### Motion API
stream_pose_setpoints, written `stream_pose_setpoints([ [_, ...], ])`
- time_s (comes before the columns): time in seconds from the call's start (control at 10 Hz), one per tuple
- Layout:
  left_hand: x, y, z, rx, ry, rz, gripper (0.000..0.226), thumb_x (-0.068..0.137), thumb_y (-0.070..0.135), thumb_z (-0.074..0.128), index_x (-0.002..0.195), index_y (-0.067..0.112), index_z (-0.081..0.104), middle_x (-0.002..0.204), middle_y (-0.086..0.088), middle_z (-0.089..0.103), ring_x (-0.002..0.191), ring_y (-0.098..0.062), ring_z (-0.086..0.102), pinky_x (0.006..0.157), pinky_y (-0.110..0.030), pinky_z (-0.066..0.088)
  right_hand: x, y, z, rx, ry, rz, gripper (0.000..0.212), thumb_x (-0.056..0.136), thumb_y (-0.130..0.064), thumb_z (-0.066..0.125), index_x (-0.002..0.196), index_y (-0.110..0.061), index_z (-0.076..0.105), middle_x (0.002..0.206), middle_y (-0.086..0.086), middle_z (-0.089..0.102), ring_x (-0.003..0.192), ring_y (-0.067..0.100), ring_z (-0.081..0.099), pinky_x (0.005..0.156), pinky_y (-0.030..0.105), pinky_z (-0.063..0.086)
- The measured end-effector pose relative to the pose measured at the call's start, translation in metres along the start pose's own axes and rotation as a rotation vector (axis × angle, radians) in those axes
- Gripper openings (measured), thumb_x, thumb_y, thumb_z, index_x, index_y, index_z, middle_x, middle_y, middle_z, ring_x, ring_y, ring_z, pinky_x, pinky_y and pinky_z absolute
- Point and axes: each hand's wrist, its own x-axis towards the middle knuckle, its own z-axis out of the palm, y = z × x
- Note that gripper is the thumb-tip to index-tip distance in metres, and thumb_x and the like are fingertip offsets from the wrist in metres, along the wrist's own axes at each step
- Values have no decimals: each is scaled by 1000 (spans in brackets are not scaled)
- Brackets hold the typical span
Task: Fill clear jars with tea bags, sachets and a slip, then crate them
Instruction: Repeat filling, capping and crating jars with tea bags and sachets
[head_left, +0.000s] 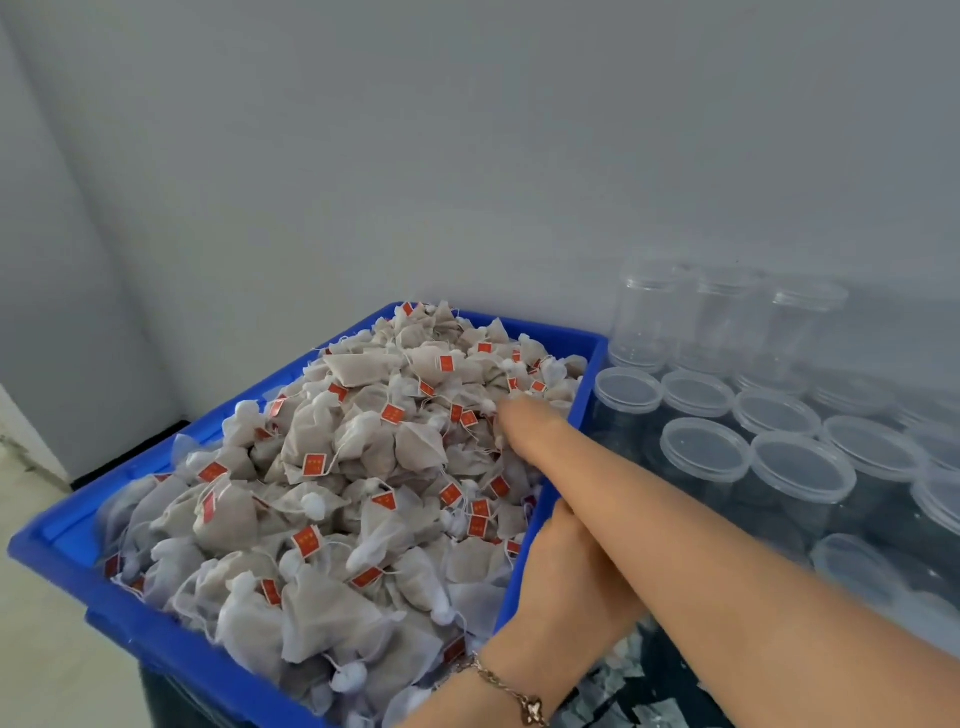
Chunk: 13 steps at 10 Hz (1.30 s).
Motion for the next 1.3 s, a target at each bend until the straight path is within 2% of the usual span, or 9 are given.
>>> stream_pose_setpoints([
  [0.3,3,7,-2,-84,-62,-122,94,62,58,79,137,24,34,123,14,40,115,-5,41,89,-15,36,-57,45,-51,513,273,-82,17,89,-10,53,106,-10,54,85,3,60,74,16,63,62,27,52],
  [0.4,4,11,-7,-159,-48,-211,95,61,62,78,136,24,35,122,15,40,107,-4,41,81,-13,35,-108,75,-90,540,-30,-173,12,87,-11,53,97,-17,52,72,1,61,43,6,57,35,17,36],
  [0.5,6,12,-10,-176,-39,-241,91,60,63,78,132,25,38,124,11,46,102,-4,48,76,-15,40,-135,84,-105,359,-345,-227,14,92,-24,56,105,-25,53,84,-3,65,50,7,63,38,16,40],
  [0.6,6,14,-10,-178,-30,-254,97,60,63,78,137,23,35,128,8,45,108,-7,48,82,-18,42,-124,72,-101,165,-264,-268,26,95,-38,51,119,-28,55,89,-8,66,56,6,65,43,15,44],
  [0.7,6,13,-8,-156,-44,-257,106,61,63,78,144,21,28,137,8,40,123,-10,43,97,-22,40,-89,52,-84,146,43,-286,26,97,-25,48,119,-20,58,96,-4,65,65,6,58,50,17,41],
  [0.8,8,9,-7,-165,-81,-250,109,61,60,79,147,23,22,142,10,35,126,-8,39,102,-23,35,-35,22,-42,50,-31,-297,40,93,-12,51,132,-18,48,117,3,57,89,12,54,71,21,45],
  [0.9,16,8,-7,-68,-124,-231,103,67,57,74,147,22,20,143,7,32,129,-9,37,104,-23,33,-9,15,-20,-3,-171,-223,44,91,-9,53,133,-19,46,115,7,56,88,16,57,79,29,50],
  [1.1,20,14,-8,-47,-100,-224,87,70,54,72,139,25,29,122,10,37,121,-8,42,102,-20,37,-12,31,-38,5,115,-249,10,92,-10,51,97,-14,59,95,3,62,86,18,61,79,32,52],
  [1.3,7,12,-10,-171,-48,-276,99,59,67,76,137,29,29,113,19,32,103,-2,34,91,-15,33,-101,85,-118,153,-2,-261,12,82,-23,66,79,-31,57,75,-13,62,61,-1,55,57,18,42],
])
